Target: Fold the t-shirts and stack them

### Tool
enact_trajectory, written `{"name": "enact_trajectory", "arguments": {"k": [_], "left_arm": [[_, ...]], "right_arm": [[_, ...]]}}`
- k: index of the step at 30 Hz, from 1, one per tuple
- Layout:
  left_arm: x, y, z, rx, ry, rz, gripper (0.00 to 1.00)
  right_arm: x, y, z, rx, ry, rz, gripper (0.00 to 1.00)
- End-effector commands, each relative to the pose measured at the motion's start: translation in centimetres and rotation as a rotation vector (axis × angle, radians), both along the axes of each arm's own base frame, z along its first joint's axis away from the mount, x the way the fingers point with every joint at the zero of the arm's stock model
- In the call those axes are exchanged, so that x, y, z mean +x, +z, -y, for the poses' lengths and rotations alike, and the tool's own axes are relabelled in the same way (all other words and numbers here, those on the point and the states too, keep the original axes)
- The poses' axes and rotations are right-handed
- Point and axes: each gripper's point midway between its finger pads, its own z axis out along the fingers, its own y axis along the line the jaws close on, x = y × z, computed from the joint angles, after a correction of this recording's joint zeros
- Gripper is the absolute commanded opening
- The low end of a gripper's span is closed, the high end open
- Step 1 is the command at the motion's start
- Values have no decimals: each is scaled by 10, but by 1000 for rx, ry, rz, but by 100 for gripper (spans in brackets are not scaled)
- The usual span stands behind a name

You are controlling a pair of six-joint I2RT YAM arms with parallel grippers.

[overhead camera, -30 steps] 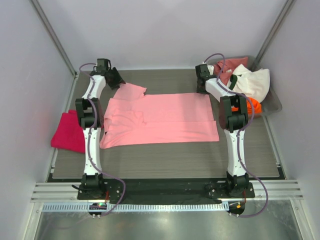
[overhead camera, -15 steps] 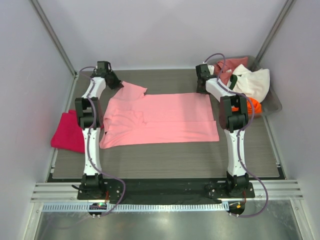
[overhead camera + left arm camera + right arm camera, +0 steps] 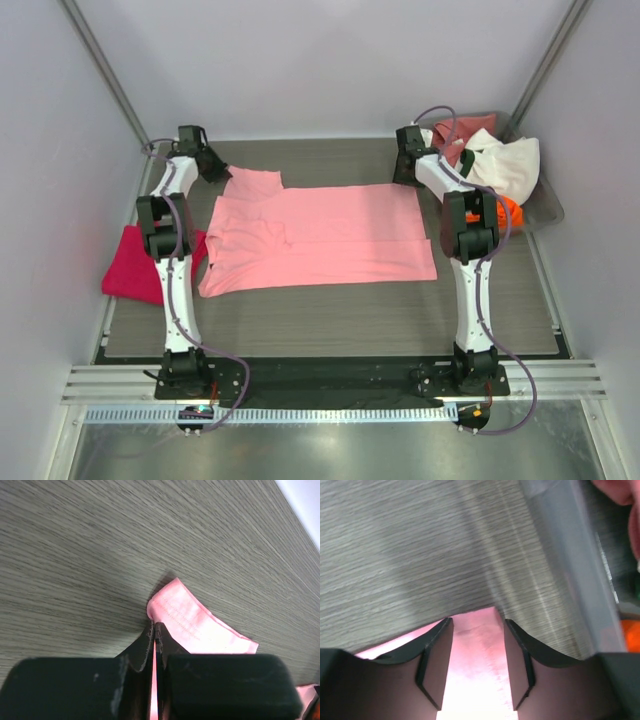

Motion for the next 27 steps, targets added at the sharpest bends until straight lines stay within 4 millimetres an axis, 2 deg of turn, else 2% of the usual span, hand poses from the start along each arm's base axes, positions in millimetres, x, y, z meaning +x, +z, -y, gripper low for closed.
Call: {"name": "enact_trajectory", "arguments": {"k": [1,5,11,14,16,18,19,27], "left_arm": [[11,42,-9,29,20,96,0],[10,39,-10,25,22,90,0],[9,39,-9,24,19,90,0],[10,41,-9,22,15,95,0],[9,43,-8,20,13,97,0],[9,49,-7,18,10,106,0],[8,49,-6,16,9,103,0],[8,83,10,4,-52,167,0]], "right_arm": [[13,21,9,27,-25,54,52],[16,13,8,32,-19,45,54],[12,-9,10,23,-23,6,48],[12,-18,11,17,-28,-3,38],[13,-20,11,16,-27,-6,22],[12,-19,10,18,-27,-5,6],[12,-16,11,17,-31,1,4],[7,19,13,-16,-10,42,1]]}}
